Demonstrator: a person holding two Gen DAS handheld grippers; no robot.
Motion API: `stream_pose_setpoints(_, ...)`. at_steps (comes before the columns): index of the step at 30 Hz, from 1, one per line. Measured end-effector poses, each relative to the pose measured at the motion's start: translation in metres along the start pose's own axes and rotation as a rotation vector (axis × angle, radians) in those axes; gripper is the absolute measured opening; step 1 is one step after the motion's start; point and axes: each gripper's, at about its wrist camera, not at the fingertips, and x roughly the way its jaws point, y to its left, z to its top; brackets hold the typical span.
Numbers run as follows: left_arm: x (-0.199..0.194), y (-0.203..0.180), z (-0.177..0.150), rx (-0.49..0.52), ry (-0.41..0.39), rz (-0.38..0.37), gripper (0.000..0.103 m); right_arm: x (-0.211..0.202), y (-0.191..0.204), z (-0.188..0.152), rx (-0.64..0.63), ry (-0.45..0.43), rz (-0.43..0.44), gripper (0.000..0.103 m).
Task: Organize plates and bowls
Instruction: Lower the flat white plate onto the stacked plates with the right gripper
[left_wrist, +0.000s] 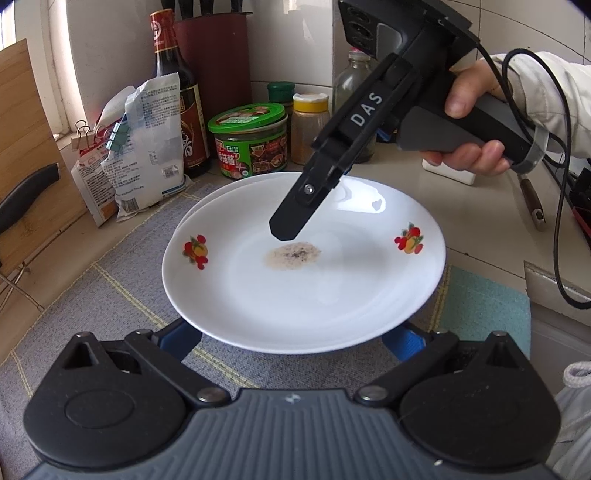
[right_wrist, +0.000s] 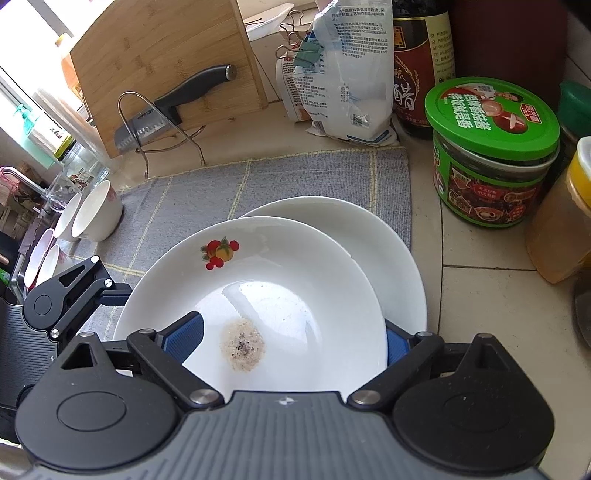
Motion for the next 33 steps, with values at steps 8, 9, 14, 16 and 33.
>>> stream_pose_setpoints(8,0.006,0.005,0.003,-0.002,0.007,-0.01,0.102,-0.004,-0.001,-0.003,0.006,0.007,-0.02,0.102)
stream_pose_setpoints(9,0.006,0.004,0.003,0.007,0.008,-0.007,0.102,-0.005,-0.001,-0.003,0.01,0.005,-0.017,0.103)
stream_pose_setpoints(14,0.008,0.004,0.003,0.015,0.009,-0.013,0.102,-0.007,-0.001,-0.005,0.015,0.001,-0.024,0.103)
stream_pose_setpoints(16,0.009,0.004,0.003,0.018,0.009,-0.013,0.102,-0.008,-0.001,-0.005,0.018,0.0,-0.026,0.103)
stream_pose_setpoints(33,0.012,0.007,0.004,0.069,0.0,-0.019,0.101,-0.02,0.002,-0.011,0.048,-0.021,-0.056,0.103)
